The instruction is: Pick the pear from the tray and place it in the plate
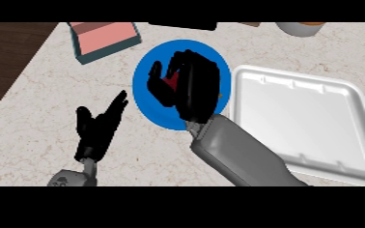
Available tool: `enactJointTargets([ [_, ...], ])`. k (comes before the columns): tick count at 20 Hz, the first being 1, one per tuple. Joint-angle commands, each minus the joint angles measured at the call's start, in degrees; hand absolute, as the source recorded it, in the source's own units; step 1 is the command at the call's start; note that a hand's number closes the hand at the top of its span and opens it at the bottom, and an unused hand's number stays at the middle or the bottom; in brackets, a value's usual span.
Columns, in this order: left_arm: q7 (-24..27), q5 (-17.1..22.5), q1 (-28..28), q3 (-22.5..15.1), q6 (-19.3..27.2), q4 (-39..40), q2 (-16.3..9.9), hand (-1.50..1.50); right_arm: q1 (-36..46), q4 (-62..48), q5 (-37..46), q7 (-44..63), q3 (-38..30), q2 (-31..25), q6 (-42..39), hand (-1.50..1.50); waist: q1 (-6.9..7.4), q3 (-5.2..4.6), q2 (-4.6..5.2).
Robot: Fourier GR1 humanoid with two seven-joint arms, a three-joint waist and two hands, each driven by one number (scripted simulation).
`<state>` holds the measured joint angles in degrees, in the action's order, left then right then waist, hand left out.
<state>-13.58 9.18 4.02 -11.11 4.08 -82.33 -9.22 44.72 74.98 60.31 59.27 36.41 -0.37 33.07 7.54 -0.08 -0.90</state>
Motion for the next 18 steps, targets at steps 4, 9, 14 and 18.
enactJointTargets([
  [4,-1.19,-0.69,-0.57,-0.32,1.56,1.20,1.04,0.00,1.68,-2.15,9.05,16.60,4.21,0.34,10.68,1.50,-2.10,-0.08,0.64],
  [9,0.23,-0.14,-3.12,0.82,1.36,0.15,0.26,0.00,1.39,-5.45,17.72,20.36,1.70,0.33,11.92,1.50,-3.52,-0.03,0.58],
  [14,0.35,0.21,-3.75,1.17,0.76,-0.66,-0.16,0.00,1.02,-8.74,21.93,22.48,-0.31,0.33,15.33,1.50,-3.72,0.06,1.19],
  [18,2.11,-0.83,-4.77,0.38,1.16,0.05,0.76,0.00,1.72,-13.78,21.98,20.71,-3.78,0.32,19.10,1.50,-3.48,0.08,1.76],
])
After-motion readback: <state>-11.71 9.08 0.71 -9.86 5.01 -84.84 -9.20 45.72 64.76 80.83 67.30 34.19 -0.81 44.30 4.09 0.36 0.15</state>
